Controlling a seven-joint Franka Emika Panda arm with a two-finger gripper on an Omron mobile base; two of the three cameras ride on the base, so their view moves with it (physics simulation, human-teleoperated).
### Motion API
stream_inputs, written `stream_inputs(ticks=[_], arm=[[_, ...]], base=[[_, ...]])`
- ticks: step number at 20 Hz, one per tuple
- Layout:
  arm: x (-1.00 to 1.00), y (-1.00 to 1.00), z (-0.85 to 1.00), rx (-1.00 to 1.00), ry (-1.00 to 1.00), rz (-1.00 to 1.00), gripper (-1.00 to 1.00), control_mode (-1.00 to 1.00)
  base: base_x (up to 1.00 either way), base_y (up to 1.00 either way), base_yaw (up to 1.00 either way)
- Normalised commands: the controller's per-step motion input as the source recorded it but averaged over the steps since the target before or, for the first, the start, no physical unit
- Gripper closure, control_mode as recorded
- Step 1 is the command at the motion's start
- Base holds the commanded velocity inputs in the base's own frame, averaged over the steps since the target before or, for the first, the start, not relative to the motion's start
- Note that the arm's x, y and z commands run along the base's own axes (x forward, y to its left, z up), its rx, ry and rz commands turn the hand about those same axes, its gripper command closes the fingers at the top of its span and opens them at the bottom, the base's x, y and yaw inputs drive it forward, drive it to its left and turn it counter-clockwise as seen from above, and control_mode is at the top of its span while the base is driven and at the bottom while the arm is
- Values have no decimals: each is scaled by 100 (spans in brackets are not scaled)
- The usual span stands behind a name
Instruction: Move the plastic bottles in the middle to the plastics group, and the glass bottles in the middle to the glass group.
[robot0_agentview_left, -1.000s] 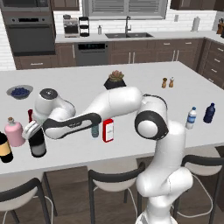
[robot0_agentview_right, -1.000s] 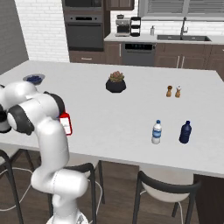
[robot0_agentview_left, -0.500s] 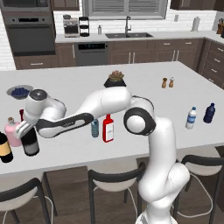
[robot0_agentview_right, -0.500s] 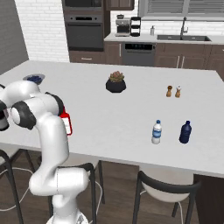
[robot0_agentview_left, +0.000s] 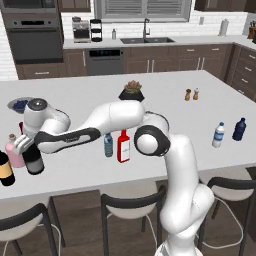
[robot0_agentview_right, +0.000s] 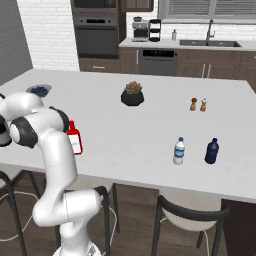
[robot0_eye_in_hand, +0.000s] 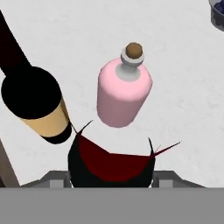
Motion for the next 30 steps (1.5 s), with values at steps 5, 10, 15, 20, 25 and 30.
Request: stream_inputs(ticks=[5,10,15,20,25,30], arm=[[4,0,-9,0,0,0,100,-100],[3,0,-41,1,0,0,100,-100],[0,0,-27,0,0,0,100,-100],[0,0,-5,7,0,0,100,-100],[0,0,0,12,0,0,100,-100],[0,0,-1,0,0,0,100,-100]], base=[[0,0,0],[0,0,0],[0,0,0],[0,0,0],[0,0,0],[0,0,0]])
